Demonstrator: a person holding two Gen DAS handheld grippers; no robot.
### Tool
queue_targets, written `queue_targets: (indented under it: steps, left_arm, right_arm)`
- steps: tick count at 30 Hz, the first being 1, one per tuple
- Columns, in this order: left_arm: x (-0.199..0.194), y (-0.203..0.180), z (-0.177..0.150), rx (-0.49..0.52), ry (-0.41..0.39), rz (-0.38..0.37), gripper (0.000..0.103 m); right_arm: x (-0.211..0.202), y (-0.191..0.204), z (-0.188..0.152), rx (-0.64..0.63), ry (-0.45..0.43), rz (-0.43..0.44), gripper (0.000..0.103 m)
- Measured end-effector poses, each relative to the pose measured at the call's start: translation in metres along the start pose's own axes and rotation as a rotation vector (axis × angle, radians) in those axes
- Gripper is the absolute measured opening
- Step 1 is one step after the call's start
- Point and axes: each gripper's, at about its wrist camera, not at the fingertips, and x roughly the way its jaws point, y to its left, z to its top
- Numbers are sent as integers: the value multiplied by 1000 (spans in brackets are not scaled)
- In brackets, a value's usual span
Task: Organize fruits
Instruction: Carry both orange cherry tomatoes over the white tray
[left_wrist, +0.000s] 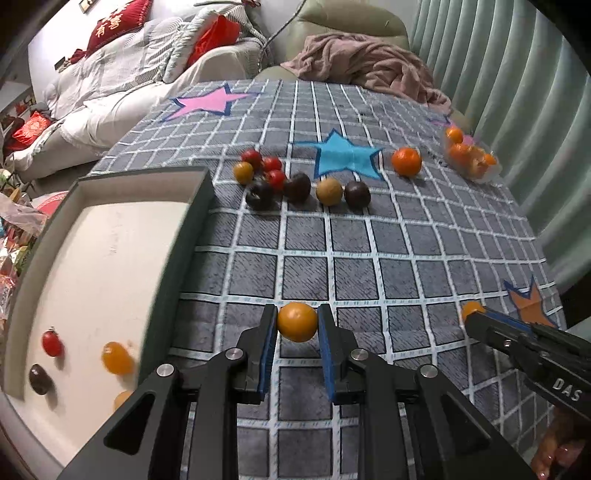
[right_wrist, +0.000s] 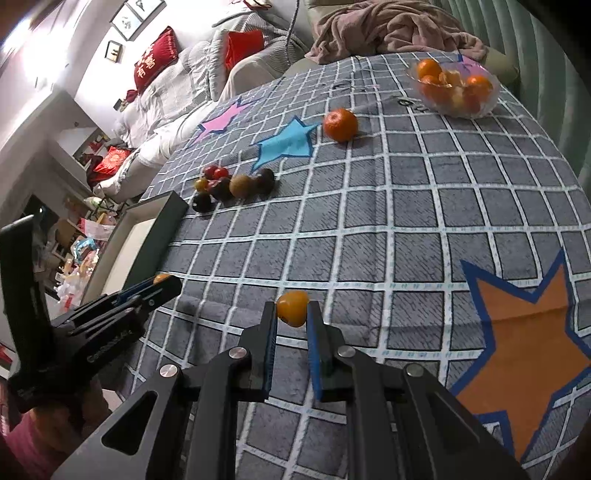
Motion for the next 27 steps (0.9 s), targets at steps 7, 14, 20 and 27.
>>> queue_targets:
  steps: [7, 14, 20, 27]
  left_arm:
    - [-32, 27, 0, -20, -44, -1, 23]
    - [-50, 69, 0, -56, -70, 40, 23]
    - [-53, 115, 0, -108, -76, 86, 23]
    - [-41, 158, -3, -164, -58, 134, 23]
  right_arm:
    - [-6, 31, 6, -56, -2, 4, 17]
    - [-1, 77, 15, -142, 14, 19, 17]
    - [14, 127, 23, -240, 46, 37, 17]
    - [46, 180, 30, -340, 102, 50, 17]
